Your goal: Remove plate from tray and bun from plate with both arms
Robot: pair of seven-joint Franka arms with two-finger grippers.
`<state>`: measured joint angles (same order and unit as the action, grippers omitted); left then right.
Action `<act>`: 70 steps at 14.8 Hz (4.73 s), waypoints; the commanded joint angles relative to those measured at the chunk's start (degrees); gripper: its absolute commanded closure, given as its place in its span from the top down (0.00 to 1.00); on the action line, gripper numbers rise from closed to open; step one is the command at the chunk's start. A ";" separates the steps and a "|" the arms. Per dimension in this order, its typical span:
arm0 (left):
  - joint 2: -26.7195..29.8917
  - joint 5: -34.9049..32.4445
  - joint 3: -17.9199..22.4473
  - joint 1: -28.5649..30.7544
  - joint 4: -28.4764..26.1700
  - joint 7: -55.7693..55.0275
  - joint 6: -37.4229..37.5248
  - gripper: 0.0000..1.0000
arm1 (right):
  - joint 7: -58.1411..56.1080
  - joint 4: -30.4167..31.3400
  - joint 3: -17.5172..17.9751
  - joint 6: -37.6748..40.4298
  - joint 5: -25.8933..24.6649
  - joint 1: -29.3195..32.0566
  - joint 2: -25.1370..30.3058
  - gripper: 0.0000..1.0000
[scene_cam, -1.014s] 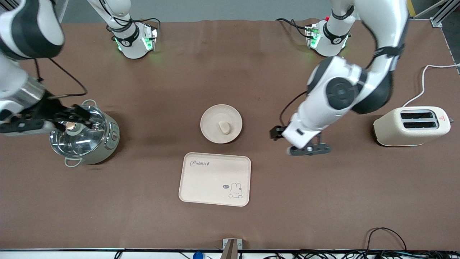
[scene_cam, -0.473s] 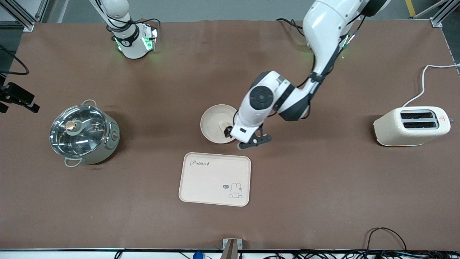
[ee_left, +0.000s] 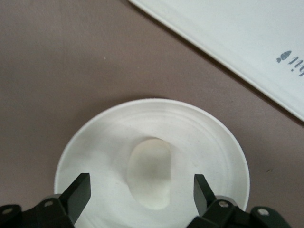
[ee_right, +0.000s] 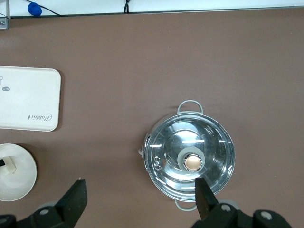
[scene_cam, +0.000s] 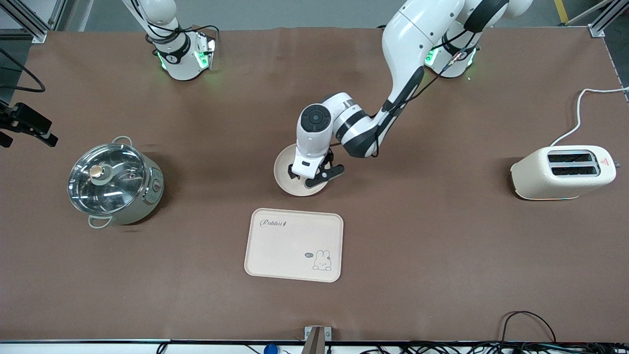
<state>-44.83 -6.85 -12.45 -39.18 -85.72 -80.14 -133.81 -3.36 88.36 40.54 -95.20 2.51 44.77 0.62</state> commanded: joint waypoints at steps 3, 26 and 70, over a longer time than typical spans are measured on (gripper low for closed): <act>-2.45 -1.94 0.49 -0.54 1.08 -3.35 -2.86 0.86 | -0.07 -2.58 0.41 1.07 -2.33 -2.32 0.43 1.00; 14.60 -1.77 0.58 18.77 1.34 17.89 20.87 0.36 | -2.44 -4.16 -41.60 6.26 -5.24 -43.98 0.17 1.00; 46.04 4.01 0.58 42.86 0.73 74.59 47.15 1.00 | -4.55 -3.99 -43.01 11.44 -2.86 -44.69 2.28 1.00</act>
<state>-1.40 -6.47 -12.19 1.25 -84.25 -8.63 -88.15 -6.82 84.35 -3.41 -83.83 -0.44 -0.63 2.38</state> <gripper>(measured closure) 0.000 0.000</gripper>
